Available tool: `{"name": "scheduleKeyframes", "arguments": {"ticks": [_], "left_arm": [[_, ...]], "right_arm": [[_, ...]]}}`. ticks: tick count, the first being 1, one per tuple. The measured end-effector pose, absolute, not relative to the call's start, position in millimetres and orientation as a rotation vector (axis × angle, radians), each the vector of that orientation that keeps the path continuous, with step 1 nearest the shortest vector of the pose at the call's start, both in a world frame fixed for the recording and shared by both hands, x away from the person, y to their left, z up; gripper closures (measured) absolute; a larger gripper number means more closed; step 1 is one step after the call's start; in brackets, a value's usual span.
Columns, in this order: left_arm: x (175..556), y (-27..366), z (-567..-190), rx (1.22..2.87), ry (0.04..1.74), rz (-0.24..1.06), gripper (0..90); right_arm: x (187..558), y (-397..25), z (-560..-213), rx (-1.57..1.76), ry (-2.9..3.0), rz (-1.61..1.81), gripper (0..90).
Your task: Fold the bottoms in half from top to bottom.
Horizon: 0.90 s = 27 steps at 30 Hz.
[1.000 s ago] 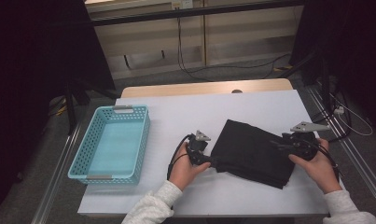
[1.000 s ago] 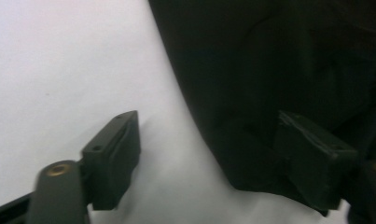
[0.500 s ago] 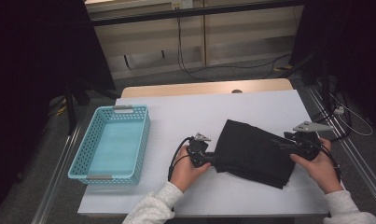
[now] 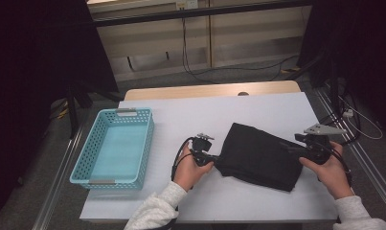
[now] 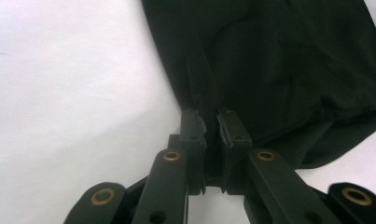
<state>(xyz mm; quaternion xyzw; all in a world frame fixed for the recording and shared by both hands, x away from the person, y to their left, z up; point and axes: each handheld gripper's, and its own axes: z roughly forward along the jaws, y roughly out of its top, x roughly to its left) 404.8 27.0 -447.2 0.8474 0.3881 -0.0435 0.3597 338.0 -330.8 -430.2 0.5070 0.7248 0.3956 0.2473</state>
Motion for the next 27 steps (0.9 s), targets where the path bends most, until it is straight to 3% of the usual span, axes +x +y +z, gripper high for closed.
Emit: {"name": "scheduleKeyframes", "arguments": {"ticks": [10, 27], "left_arm": [[437, 52, -434, 2.202, 1.037, -0.066, 82.0], [489, 84, -417, 2.252, 1.159, 0.066, 81.8]], "right_arm": [[337, -332, -430, 1.388, 1.948, 1.089, 20.8], [336, -318, -437, 1.356, 2.005, 1.065, 19.6]]}}
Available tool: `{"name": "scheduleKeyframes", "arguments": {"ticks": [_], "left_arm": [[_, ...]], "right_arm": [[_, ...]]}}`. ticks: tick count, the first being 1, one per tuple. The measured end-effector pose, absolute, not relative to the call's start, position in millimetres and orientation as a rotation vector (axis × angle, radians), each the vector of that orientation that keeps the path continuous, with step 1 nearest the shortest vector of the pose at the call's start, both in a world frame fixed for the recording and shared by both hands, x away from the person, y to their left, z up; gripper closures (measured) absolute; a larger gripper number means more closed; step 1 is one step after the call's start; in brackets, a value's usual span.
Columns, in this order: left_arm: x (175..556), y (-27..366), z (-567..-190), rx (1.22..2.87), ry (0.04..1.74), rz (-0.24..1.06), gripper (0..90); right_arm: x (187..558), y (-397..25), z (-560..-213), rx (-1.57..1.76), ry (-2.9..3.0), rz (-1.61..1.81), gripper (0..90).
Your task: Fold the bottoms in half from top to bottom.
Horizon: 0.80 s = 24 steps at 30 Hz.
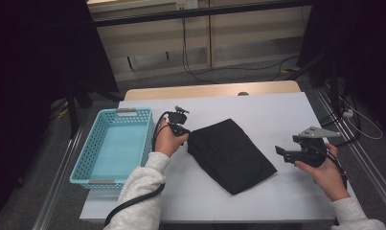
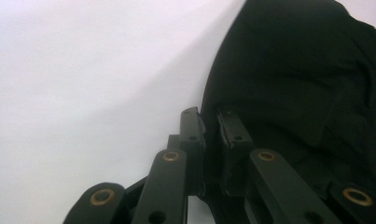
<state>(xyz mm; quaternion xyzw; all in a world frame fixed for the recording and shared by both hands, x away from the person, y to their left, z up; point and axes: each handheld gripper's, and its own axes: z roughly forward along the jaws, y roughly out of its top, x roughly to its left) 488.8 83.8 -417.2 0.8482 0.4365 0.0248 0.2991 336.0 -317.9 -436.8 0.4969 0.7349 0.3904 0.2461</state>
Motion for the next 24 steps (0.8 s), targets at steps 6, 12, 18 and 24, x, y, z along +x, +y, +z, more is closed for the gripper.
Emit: {"name": "scheduleKeyframes", "arguments": {"ticks": [6, 12, 18, 24], "left_arm": [[499, 93, -416, 2.224, 1.212, 0.114, 74.5], [486, 99, -409, 2.168, 1.214, 0.162, 35.0], [467, 101, -423, 2.149, 1.214, 0.212, 22.7], [462, 100, -443, 2.200, 1.229, 0.241, 21.7]], "right_arm": [[337, -311, -439, 1.337, 2.026, 1.057, 19.5], [336, -307, -438, 1.325, 2.031, 1.068, 19.2], [335, -304, -438, 1.318, 2.035, 1.074, 19.1], [333, -300, -437, 1.307, 2.043, 1.089, 19.0]]}}
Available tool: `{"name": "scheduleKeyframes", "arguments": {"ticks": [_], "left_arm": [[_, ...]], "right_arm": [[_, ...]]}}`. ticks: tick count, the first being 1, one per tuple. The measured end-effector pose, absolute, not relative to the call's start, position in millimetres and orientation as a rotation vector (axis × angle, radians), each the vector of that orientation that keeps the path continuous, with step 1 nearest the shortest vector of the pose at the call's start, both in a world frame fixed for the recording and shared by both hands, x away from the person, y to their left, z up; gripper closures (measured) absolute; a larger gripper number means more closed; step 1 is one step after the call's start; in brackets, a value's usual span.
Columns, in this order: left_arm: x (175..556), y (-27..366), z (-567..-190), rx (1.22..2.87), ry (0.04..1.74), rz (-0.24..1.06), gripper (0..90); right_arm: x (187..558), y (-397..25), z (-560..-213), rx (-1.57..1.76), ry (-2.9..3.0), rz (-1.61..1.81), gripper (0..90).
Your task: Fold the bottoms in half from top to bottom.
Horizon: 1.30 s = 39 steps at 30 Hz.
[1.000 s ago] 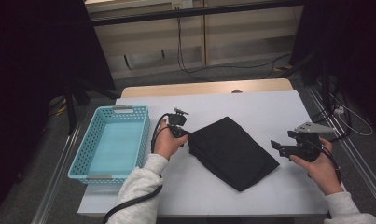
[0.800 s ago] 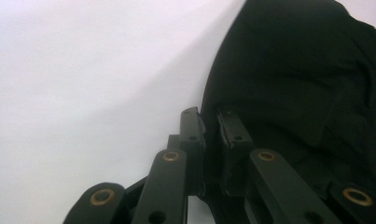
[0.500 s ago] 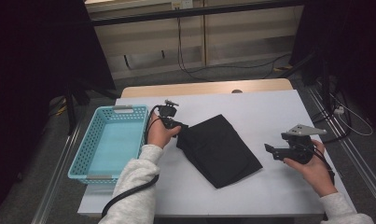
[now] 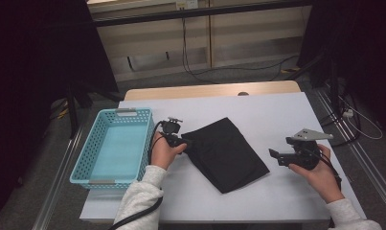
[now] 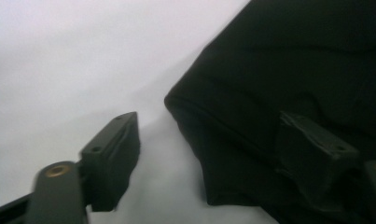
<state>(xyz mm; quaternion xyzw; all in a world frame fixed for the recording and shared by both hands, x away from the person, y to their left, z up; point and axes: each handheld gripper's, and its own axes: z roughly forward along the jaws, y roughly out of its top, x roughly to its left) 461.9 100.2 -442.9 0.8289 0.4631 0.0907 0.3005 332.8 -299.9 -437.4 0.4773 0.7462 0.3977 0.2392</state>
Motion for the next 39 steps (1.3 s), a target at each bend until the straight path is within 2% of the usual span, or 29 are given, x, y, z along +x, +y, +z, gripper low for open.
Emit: {"name": "scheduleKeyframes", "arguments": {"ticks": [9, 15, 18, 22, 24, 28, 32, 39], "left_arm": [[452, 92, -453, 2.194, 1.210, 0.341, 15.0], [452, 89, -451, 2.210, 1.244, 0.342, 16.4], [453, 88, -447, 2.215, 1.278, 0.323, 27.6], [455, 88, -443, 2.225, 1.291, 0.290, 36.8], [457, 89, -442, 2.218, 1.310, 0.258, 49.9], [458, 87, -439, 2.211, 1.340, 0.201, 60.6], [461, 85, -439, 2.186, 1.371, 0.106, 77.6], [473, 92, -435, 2.139, 1.422, -0.012, 81.3]], "right_arm": [[332, -296, -439, 1.293, 2.055, 1.093, 19.1], [330, -291, -439, 1.277, 2.068, 1.093, 19.1], [331, -289, -440, 1.275, 2.073, 1.092, 19.0], [331, -285, -441, 1.276, 2.084, 1.093, 18.9], [332, -282, -441, 1.275, 2.083, 1.095, 18.8], [331, -281, -441, 1.264, 2.088, 1.098, 18.7], [331, -281, -442, 1.265, 2.090, 1.099, 18.7], [332, -279, -442, 1.268, 2.081, 1.097, 18.0]]}}
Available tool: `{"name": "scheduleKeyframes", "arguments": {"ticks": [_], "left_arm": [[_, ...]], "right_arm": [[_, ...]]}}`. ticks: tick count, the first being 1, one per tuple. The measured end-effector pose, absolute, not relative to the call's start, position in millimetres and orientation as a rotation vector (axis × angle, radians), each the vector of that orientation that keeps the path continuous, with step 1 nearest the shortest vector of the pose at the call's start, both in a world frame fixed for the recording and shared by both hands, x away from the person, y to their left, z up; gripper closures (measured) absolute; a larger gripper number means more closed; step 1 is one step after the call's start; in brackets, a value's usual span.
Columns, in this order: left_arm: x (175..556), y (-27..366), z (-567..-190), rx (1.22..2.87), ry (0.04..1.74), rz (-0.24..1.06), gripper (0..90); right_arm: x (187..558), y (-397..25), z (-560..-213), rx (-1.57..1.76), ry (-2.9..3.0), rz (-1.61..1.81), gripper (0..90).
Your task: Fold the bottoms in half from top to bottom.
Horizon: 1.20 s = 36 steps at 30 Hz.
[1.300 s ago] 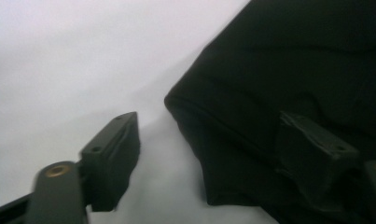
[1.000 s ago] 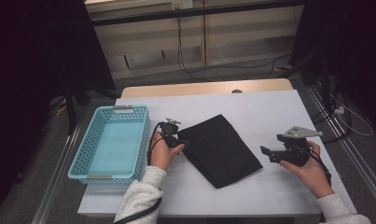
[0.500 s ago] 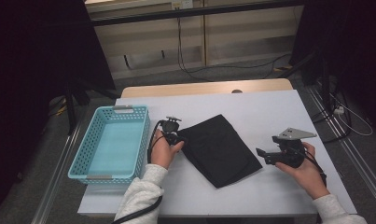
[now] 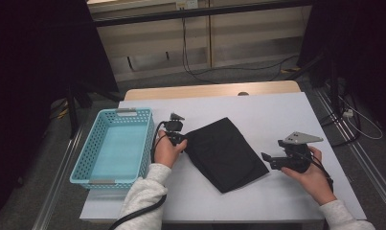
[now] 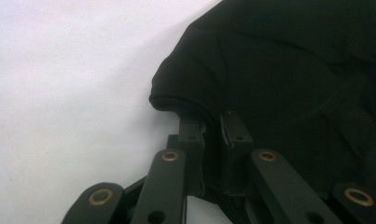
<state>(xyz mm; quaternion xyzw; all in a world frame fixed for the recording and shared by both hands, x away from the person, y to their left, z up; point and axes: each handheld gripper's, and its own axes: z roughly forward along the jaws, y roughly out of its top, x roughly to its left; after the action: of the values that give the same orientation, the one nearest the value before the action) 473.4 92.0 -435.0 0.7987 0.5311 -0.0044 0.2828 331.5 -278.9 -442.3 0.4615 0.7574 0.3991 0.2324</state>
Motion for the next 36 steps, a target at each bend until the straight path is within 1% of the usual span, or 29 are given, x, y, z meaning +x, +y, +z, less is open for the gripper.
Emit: {"name": "scheduleKeyframes", "arguments": {"ticks": [5, 11, 15, 16, 17, 18, 19, 22, 24, 26, 28, 30, 31, 36], "left_arm": [[481, 92, -424, 2.134, 1.427, 0.015, 82.1], [482, 87, -425, 2.160, 1.412, 0.035, 82.3], [483, 88, -426, 2.162, 1.411, 0.038, 82.3], [482, 88, -426, 2.154, 1.420, 0.033, 82.3], [482, 88, -426, 2.159, 1.421, 0.031, 82.3], [483, 89, -426, 2.170, 1.420, 0.035, 82.3], [483, 89, -426, 2.176, 1.417, 0.031, 82.3], [483, 90, -426, 2.167, 1.431, 0.022, 82.4], [484, 91, -425, 2.172, 1.439, 0.019, 82.4], [484, 92, -424, 2.178, 1.441, 0.007, 82.6], [484, 93, -422, 2.186, 1.443, 0.000, 82.6], [484, 92, -421, 2.183, 1.450, 0.005, 82.5], [484, 91, -421, 2.186, 1.451, 0.006, 82.6], [485, 90, -418, 2.188, 1.443, 0.014, 82.5]], "right_arm": [[334, -272, -442, 1.304, 2.054, 1.124, 15.8], [340, -248, -447, 1.307, 2.089, 1.145, 14.4], [351, -229, -452, 1.303, 2.122, 1.100, 16.0], [354, -224, -454, 1.309, 2.124, 1.101, 17.6], [356, -220, -456, 1.312, 2.138, 1.095, 21.3], [358, -216, -458, 1.328, 2.163, 1.036, 23.7], [360, -214, -460, 1.341, 2.167, 0.981, 20.9], [360, -214, -464, 1.392, 2.188, 1.026, 31.0], [356, -213, -464, 1.390, 2.188, 1.046, 41.5], [354, -213, -464, 1.396, 2.183, 1.062, 46.3], [353, -212, -464, 1.406, 2.183, 1.072, 53.5], [352, -211, -464, 1.422, 2.194, 1.116, 71.8], [351, -211, -465, 1.431, 2.208, 1.143, 76.7], [350, -208, -462, 1.393, 2.214, 1.129, 79.6]]}}
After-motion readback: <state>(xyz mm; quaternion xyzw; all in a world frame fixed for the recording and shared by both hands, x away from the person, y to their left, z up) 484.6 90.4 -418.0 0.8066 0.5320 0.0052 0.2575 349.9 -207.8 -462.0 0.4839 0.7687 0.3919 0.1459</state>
